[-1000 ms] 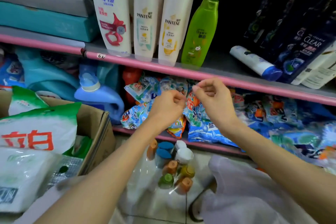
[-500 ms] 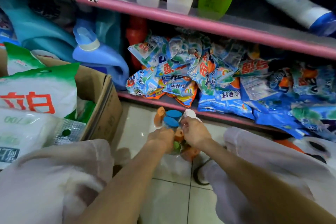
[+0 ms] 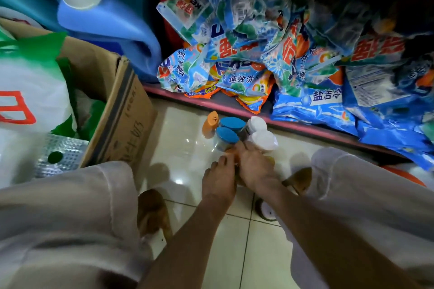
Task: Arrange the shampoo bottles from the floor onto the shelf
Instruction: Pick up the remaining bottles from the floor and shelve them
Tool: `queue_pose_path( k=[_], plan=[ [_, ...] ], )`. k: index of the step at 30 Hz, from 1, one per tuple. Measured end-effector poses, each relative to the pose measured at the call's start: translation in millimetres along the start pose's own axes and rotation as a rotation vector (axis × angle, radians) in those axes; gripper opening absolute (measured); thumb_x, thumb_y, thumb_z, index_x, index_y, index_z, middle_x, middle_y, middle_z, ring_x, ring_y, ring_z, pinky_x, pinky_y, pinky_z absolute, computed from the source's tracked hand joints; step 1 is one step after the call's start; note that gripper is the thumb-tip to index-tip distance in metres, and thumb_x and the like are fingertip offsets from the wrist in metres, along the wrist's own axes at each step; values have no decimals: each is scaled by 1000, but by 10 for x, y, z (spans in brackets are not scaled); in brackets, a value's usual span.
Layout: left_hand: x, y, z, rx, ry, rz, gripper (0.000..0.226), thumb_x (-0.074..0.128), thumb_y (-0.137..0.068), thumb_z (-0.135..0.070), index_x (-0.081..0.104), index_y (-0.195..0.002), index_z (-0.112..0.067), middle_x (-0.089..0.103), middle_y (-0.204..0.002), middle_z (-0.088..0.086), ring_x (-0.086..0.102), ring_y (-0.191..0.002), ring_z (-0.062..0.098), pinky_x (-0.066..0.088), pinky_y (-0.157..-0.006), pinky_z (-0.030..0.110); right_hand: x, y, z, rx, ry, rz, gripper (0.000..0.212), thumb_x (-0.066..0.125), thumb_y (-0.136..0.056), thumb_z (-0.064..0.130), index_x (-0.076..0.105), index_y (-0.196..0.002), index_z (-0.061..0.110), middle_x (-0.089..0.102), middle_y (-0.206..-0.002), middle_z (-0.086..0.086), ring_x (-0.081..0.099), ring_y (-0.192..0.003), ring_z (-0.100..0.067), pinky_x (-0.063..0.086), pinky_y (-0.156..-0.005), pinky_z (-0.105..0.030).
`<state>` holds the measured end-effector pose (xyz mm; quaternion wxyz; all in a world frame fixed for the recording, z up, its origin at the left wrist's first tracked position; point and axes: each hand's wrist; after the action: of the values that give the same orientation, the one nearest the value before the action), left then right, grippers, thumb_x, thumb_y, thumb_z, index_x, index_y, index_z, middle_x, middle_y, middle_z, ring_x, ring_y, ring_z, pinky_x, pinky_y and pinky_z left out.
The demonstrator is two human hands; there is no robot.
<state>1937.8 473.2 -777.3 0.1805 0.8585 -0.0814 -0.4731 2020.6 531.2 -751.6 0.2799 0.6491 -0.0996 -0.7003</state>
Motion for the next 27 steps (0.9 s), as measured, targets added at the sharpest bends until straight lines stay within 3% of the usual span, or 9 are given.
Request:
queue_pose_path(
  k=[6,10,15,18,21,23,27],
  plan=[
    [190,-86,-44,-68,35,-86,39,55,-93,-24,39,-128,-19,59,-111,3,57,-94,19,51,-81,30,204,-94,-44,-16,87,0,59,59,-90,12,32,-141,21,45,-137,-6,49,-125,-23,38,-108,-39],
    [251,-54,-43,-52,-38,-134,38,56,-93,-25,41,-128,-18,63,-107,2,60,-89,16,50,-78,27,198,-74,-79,32,-73,-2,41,56,-91,15,42,-129,22,51,-125,-6,55,-111,-25,49,-93,-39],
    [142,93,14,-160,-17,-149,28,50,-96,-33,48,-119,-17,63,-106,2,61,-90,17,49,-76,26,145,60,-35,-7,-9,0,42,57,-91,17,42,-130,19,51,-126,-6,57,-107,-23,42,-75,-30],
    [-1,243,14,-282,27,-121,28,47,-94,-37,54,-112,-16,60,-107,6,60,-94,22,47,-72,30,18,182,44,-20,63,-10,48,55,-92,20,38,-137,20,51,-131,-7,57,-110,-23,41,-74,-29],
    [-208,350,-45,-339,22,-99,29,54,-91,-33,54,-113,-15,56,-109,7,59,-97,25,46,-74,32,-175,373,139,7,70,-66,39,51,-94,24,44,-131,19,58,-121,-8,60,-105,-26,49,-82,-32],
    [-427,399,-115,-362,38,-104,27,58,-89,-30,55,-112,-16,54,-109,6,58,-96,24,44,-73,31,-336,525,161,37,-23,-103,34,48,-93,26,47,-127,19,58,-118,-9,60,-105,-30,52,-83,-38],
    [-974,548,-264,-290,94,-228,30,57,-90,-40,62,-98,-12,60,-101,10,59,-91,28,49,-75,37,-705,874,88,83,-309,-259,33,58,-88,31,53,-119,20,59,-116,-10,59,-106,-31,47,-80,-33]
  ],
)
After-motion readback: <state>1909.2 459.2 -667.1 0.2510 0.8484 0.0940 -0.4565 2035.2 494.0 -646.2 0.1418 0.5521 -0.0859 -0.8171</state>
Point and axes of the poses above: each hand's wrist, its own y-axis away from the middle knuckle, its own x-axis out of the palm, z = x × y
